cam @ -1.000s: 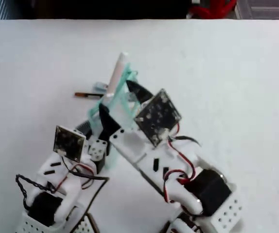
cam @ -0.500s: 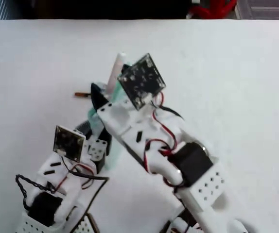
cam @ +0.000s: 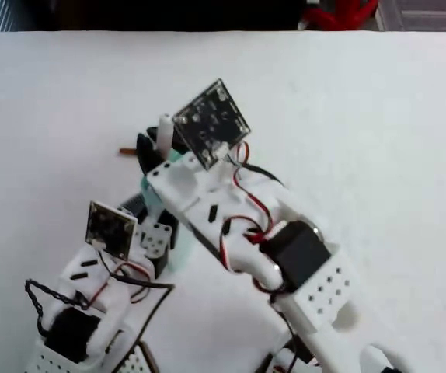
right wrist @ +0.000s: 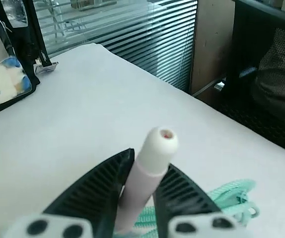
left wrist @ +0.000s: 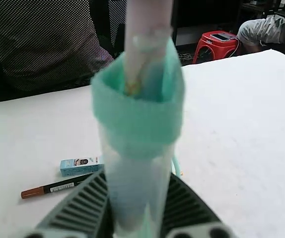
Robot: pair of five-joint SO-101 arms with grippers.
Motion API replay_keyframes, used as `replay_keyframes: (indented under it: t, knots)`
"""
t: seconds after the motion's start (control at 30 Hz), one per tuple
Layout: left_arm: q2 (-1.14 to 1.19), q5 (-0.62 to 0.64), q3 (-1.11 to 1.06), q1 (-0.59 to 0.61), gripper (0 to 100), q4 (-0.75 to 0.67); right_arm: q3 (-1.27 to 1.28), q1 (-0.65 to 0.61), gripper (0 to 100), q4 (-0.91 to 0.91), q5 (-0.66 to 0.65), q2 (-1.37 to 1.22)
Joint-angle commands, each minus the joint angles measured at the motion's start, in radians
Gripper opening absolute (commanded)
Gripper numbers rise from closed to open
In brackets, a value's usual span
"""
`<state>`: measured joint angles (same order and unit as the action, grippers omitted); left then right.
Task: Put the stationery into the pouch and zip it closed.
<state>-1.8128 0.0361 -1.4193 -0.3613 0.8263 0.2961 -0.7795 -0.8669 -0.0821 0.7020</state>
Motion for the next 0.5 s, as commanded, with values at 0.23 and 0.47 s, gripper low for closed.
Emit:
replay_keyframes:
  t: [0.23,0.47]
  knots:
    - [-0.013,0.011,0.005,0.007,2,-0.038,0.068,-0.018,1.9,-0.071,-0.087,0.061]
    - [-0.013,0.011,0.005,0.008,3,-0.037,0.081,-0.048,1.9,-0.070,-0.109,0.061]
